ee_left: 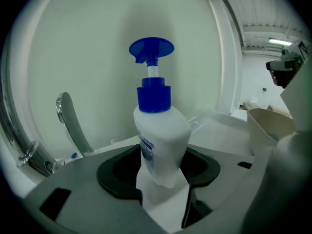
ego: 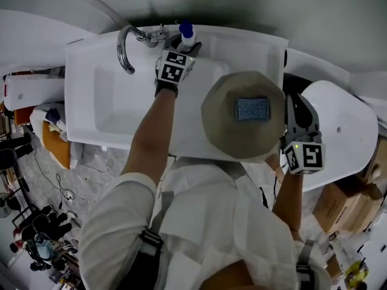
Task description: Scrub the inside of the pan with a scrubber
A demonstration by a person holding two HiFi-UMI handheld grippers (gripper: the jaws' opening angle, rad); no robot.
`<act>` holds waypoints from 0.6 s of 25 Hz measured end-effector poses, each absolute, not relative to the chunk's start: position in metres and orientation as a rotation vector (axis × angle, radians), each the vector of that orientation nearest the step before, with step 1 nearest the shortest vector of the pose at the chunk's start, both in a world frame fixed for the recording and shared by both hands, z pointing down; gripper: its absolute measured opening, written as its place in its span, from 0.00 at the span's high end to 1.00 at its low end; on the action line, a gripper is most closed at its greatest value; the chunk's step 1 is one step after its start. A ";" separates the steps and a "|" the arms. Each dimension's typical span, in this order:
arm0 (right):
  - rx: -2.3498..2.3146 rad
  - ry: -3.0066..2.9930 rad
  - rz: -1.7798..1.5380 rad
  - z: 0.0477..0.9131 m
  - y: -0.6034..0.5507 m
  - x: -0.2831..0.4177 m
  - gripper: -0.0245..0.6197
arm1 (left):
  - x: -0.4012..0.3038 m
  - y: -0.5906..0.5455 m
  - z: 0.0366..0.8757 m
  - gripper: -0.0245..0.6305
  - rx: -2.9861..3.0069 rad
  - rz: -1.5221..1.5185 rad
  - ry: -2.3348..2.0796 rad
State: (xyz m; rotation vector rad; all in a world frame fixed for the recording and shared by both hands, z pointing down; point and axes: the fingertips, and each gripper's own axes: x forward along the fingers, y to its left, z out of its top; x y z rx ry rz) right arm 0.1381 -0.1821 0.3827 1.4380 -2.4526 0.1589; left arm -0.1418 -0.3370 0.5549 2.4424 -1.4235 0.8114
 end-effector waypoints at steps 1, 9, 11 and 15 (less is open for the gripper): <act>1.434 -2.456 0.157 0.383 -0.183 0.137 0.93 | -0.145 -0.336 0.555 0.59 2.452 0.826 -1.412; 1.398 -2.459 0.135 0.384 -0.184 0.129 0.93 | -0.141 -0.342 0.560 0.57 2.431 0.760 -1.493; 1.402 -2.450 0.144 0.386 -0.183 0.131 0.93 | -0.141 -0.350 0.560 0.57 2.413 0.728 -1.530; 1.406 -2.431 0.151 0.391 -0.179 0.134 0.93 | -0.142 -0.357 0.564 0.63 2.403 0.710 -1.562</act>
